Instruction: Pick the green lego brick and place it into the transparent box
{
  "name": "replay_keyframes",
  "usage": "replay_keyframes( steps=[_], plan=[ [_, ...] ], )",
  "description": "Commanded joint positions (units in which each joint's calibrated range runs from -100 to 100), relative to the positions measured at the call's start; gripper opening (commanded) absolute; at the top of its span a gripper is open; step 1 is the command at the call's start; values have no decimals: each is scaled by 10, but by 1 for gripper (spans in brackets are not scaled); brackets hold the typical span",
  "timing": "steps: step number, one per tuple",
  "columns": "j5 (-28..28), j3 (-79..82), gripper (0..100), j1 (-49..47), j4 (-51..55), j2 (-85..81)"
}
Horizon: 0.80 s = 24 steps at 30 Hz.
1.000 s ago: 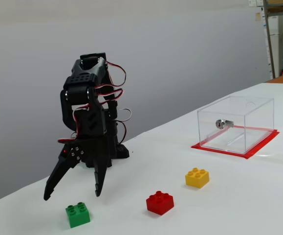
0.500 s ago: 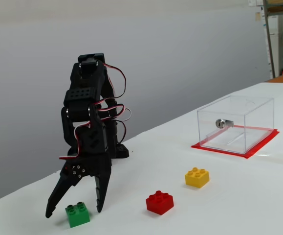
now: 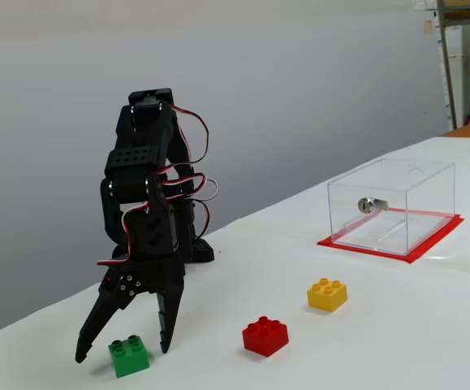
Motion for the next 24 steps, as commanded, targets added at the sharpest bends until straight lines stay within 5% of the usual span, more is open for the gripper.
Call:
replay_keyframes(
  steps=[1, 5, 13, 19, 24],
  plan=[
    [0, -9, 39, 10, -6, 4],
    [2, -9, 29, 11, -6, 4],
    [1, -9, 27, 18, -6, 4],
    [2, -9, 13, 26, -6, 4],
    [2, -9, 13, 30, -6, -5]
  ],
)
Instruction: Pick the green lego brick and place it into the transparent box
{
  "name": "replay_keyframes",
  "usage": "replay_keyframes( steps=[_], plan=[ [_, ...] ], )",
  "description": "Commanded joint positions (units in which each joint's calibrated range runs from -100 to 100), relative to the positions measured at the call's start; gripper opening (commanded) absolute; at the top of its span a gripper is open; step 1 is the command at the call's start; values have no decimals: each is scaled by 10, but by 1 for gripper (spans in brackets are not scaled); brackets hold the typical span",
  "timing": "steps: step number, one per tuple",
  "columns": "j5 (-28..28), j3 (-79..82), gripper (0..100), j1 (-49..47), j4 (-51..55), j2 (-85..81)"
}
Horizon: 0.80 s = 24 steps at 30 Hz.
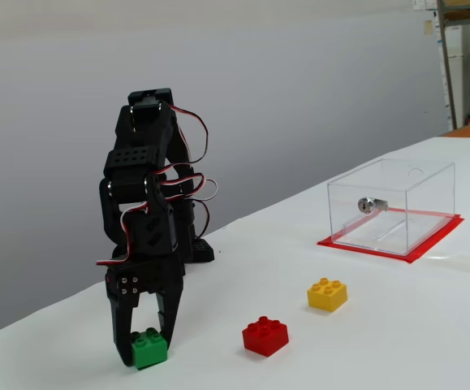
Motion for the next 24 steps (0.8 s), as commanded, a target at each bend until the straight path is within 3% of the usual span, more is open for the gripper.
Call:
replay_keyframes(
  steps=[1, 12, 24],
  plan=[
    [0, -9, 13, 11, -6, -6],
    [-10, -11, 13, -7, 11, -146],
    [-122, -16, 13, -93, 96, -313]
  ],
)
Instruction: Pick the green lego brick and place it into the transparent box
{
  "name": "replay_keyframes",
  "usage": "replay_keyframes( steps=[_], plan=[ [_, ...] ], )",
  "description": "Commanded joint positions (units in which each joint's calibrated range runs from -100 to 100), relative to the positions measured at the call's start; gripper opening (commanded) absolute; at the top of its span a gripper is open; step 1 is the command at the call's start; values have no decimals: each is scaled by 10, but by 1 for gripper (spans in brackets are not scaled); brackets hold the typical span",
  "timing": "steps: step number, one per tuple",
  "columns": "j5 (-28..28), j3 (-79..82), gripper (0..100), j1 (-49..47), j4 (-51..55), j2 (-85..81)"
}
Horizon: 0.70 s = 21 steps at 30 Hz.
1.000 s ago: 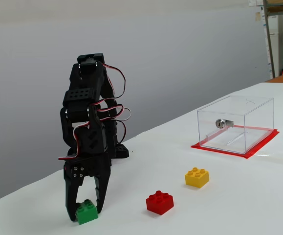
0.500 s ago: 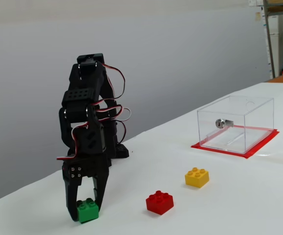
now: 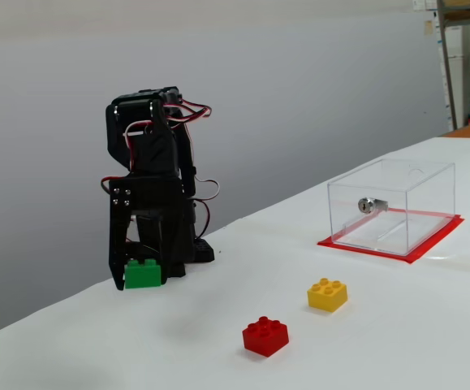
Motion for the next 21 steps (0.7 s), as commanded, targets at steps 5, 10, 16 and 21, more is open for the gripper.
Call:
replay_keyframes(
  steps=[5, 10, 16, 21],
  plan=[
    [-53, -12, 13, -87, 8, -106],
    [-76, -13, 13, -168, 9, -158],
    [-77, -6, 12, -269, 9, -219],
    [-76, 11, 12, -361, 9, -280]
  ],
)
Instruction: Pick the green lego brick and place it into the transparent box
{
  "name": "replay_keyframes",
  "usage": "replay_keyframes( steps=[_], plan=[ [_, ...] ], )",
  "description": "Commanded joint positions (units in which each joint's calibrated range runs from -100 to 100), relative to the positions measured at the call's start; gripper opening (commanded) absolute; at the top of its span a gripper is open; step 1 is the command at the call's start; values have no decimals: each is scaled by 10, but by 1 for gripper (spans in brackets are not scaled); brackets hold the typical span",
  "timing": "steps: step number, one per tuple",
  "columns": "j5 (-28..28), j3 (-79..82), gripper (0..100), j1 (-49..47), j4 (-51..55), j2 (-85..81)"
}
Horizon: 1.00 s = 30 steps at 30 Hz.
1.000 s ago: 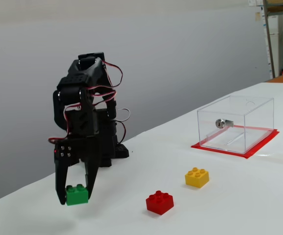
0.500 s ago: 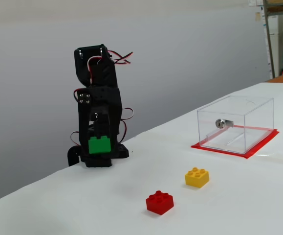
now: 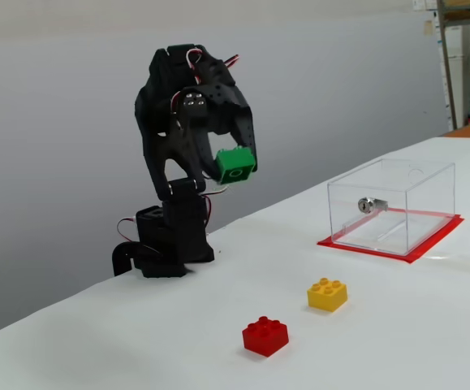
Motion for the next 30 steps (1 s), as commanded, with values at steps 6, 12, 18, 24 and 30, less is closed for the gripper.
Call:
replay_keyframes(
  steps=[6, 12, 18, 24, 30],
  plan=[
    [3, 61, 12, -159, -3, -122],
    [3, 98, 12, -273, -1, -186],
    [4, 103, 12, -400, -3, -195],
    [4, 101, 13, -550, -6, -190],
    [1, 97, 13, -675, -7, -172]
  ],
)
